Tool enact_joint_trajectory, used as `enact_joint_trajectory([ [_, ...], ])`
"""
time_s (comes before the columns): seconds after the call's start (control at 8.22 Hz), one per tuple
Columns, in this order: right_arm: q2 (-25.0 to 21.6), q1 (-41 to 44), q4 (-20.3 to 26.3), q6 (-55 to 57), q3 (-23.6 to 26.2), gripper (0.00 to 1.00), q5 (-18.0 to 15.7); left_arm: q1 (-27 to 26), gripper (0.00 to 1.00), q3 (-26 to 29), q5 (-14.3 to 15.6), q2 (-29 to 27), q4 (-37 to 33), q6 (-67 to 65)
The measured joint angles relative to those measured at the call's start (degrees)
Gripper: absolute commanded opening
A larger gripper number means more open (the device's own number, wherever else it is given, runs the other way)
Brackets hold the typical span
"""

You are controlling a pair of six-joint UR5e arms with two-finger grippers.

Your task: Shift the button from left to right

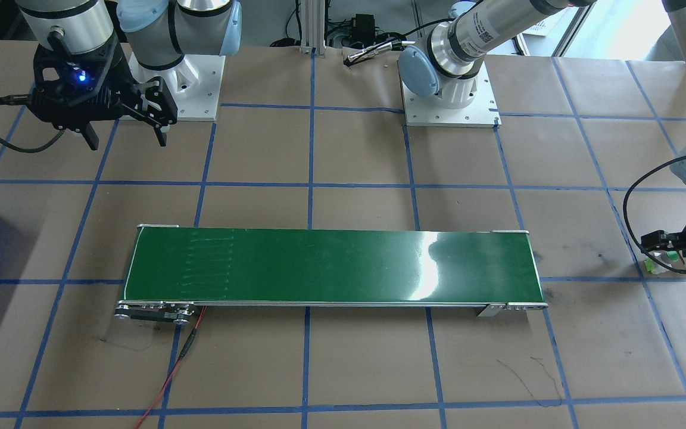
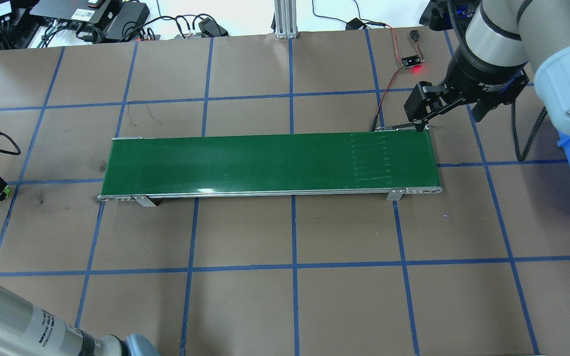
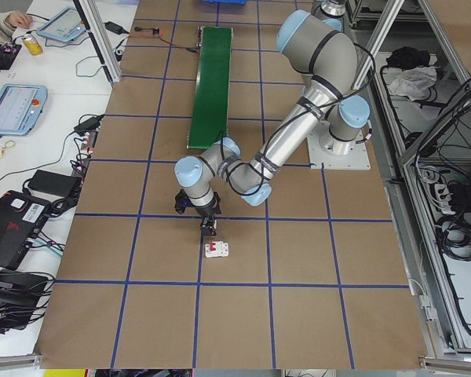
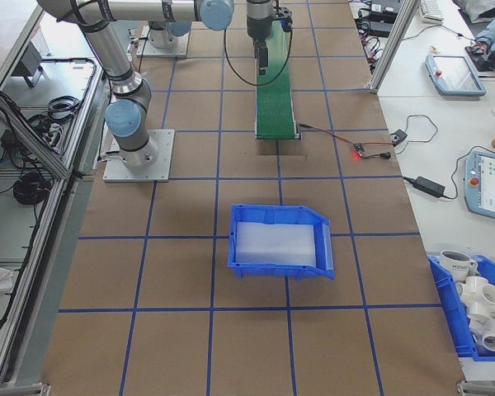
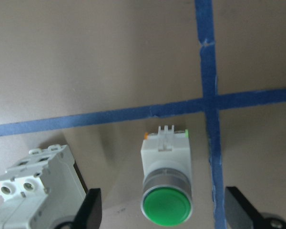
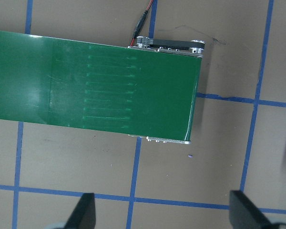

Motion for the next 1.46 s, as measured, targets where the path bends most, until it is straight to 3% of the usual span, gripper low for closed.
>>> enact_joint_trajectory([
  [0.12, 0.00, 0.00, -0.02, -0.02, 0.00, 1.00, 0.03, 0.02, 0.91, 0.00, -0.08, -0.51, 0.64, 0.32],
  [0.24, 0.00, 0.00, -0.04, -0.04, 0.00, 1.00, 0.03, 0.02, 0.73, -0.04, -0.14, -0.95, 0.92, 0.44],
  [0.49, 0.00, 0.00, -0.06, 0.01, 0.00, 1.00, 0.00, 0.03, 0.12, -0.02, -0.62, -1.30, 1.08, 0.51],
  [0.61, 0.00, 0.00, -0.06, -0.01, 0.00, 1.00, 0.00, 0.03, 0.00, 0.01, -0.97, -1.33, 1.12, 0.55],
  [1.09, 0.00, 0.00, -0.02, -0.01, 0.00, 1.00, 0.00, 0.03, 0.00, 0.56, -1.55, -0.93, 1.07, 1.91],
  [1.46, 0.00, 0.00, -0.02, 0.01, 0.00, 1.00, -0.04, -0.44, 0.00, 0.77, -4.46, 3.43, -1.38, 2.72],
])
